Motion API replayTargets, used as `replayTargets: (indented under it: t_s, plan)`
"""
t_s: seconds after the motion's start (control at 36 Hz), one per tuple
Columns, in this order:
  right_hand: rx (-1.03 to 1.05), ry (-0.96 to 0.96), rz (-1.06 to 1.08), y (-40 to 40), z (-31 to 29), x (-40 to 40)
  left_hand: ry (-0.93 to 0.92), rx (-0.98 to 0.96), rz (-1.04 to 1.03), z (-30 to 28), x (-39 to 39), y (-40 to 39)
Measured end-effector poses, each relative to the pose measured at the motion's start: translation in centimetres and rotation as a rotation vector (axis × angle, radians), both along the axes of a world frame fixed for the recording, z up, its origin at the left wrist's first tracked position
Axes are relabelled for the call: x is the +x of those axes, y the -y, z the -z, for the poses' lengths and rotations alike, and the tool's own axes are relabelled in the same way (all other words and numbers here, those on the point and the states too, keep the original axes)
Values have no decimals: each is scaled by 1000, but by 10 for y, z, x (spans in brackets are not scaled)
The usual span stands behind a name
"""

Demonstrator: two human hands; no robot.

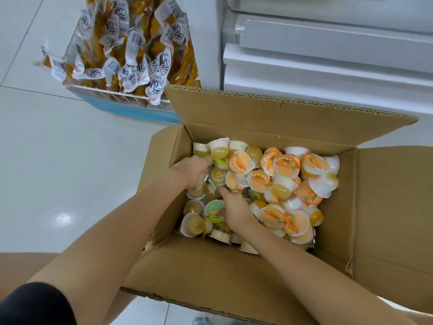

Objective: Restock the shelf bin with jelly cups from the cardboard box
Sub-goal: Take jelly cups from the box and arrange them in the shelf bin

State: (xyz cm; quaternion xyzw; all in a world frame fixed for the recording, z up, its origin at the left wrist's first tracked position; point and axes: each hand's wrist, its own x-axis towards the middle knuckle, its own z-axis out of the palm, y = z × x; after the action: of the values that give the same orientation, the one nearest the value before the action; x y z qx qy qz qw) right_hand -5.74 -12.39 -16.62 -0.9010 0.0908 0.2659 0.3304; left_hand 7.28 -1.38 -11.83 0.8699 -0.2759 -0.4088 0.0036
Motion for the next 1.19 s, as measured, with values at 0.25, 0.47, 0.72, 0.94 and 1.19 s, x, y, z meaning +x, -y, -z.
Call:
replayTargets:
  t_s: [0.25, 0.47, 0.72, 0.94, 1.19]
  plan:
    - [121, -29, 460, 33, -49, -1, -272, -57, -175, -64, 13, -6]
    - [434, 146, 799, 79, -203, -4, -373, -287, -284, -182, -9, 27]
    - [105, 1120, 239, 108, -329, -42, -1039, -1205, -898, -276, -92, 53]
    - [84, 1340, 177, 107, -348, -43, -1192, -1510, -872, -293, -102, 66]
    - [78, 1208, -27, 128, -364, -26, -1307, -1600, -972, -303, -92, 76]
